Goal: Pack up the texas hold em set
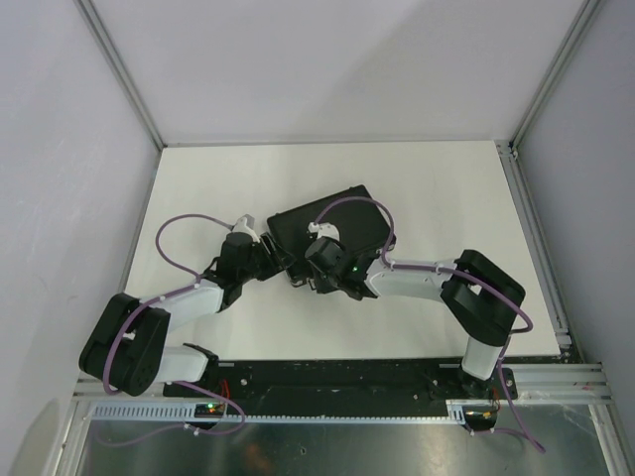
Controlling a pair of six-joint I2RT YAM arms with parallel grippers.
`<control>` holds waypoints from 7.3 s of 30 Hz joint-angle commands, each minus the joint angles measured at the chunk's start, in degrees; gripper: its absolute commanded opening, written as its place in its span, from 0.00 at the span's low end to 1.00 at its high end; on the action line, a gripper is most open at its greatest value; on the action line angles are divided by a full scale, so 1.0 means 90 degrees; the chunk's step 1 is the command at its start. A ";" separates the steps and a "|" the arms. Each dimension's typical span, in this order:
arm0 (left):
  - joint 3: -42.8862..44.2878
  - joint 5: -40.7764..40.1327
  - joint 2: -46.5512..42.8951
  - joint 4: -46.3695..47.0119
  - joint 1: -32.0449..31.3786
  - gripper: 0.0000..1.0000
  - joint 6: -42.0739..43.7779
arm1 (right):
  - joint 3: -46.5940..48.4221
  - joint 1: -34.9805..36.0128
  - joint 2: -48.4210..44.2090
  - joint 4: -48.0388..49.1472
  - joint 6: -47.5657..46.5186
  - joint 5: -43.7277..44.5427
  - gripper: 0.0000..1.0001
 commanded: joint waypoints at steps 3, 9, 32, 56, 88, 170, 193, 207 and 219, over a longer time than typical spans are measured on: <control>-0.0321 -0.0368 0.0211 -0.1331 -0.0034 0.56 0.0519 | 0.0031 0.0312 0.0152 0.0117 -0.0336 0.0414 0.25; -0.0361 -0.0360 0.0157 -0.1334 -0.0042 0.56 0.0521 | 0.0020 0.0489 0.0087 0.0428 -0.0403 0.0858 0.30; -0.0347 -0.0348 0.0162 -0.1337 -0.0036 0.56 0.0543 | -0.1670 0.0340 -0.0300 0.2826 -0.0134 0.0486 0.21; -0.0308 -0.0306 0.0135 -0.1339 -0.0034 0.56 0.0526 | -0.1731 0.0083 -0.1695 0.1749 0.0116 0.0853 0.37; 0.4783 -0.0456 0.1869 -0.2340 -0.1259 0.59 0.1981 | -0.1817 -0.3945 -0.3154 -0.0345 0.0086 -0.1303 0.35; 0.5032 -0.0007 0.4528 -0.2283 -0.2341 0.50 0.2736 | -0.3455 -0.3718 -0.2296 0.1240 -0.0037 -0.2615 0.00; 0.4894 0.0027 0.4663 -0.2277 -0.2340 0.49 0.2622 | -0.3195 -0.3347 -0.3205 0.0382 -0.0097 -0.1992 0.18; 0.4930 0.0036 0.4672 -0.2277 -0.2346 0.50 0.2653 | -0.2372 -0.3332 -0.3693 0.0086 -0.0198 -0.1367 0.45; 0.4939 0.0029 0.4691 -0.2279 -0.2339 0.50 0.2639 | -0.1966 -0.3267 -0.2577 -0.0026 -0.0329 -0.1279 0.29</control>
